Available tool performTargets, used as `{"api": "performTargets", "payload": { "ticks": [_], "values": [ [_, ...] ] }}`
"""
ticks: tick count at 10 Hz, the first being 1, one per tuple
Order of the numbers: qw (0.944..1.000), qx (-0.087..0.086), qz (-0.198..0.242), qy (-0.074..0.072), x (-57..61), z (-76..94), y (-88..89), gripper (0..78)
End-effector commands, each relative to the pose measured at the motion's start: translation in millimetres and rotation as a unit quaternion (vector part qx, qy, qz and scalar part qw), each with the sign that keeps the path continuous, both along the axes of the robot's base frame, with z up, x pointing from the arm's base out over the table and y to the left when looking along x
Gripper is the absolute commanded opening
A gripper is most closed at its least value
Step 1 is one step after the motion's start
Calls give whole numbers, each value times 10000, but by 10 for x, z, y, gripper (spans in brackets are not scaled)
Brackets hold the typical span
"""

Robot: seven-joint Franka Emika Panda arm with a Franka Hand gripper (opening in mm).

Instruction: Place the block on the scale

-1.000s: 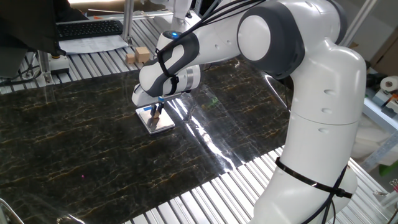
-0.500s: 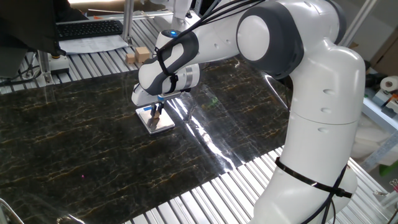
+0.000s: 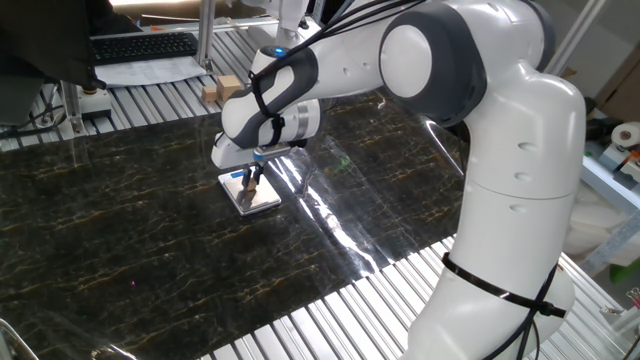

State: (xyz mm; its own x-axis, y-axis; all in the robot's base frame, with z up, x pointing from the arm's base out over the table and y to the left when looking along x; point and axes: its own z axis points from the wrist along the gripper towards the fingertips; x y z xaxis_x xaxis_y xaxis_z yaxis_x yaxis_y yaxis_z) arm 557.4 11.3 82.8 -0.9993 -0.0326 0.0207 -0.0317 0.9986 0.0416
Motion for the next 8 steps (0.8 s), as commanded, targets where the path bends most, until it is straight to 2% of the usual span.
{"api": "performTargets", "payload": {
  "ticks": [1,8],
  "values": [
    [9999,11,-26,155,22,1,8,11],
    [9997,-26,-71,225,35,-10,20,11]
  ]
}}
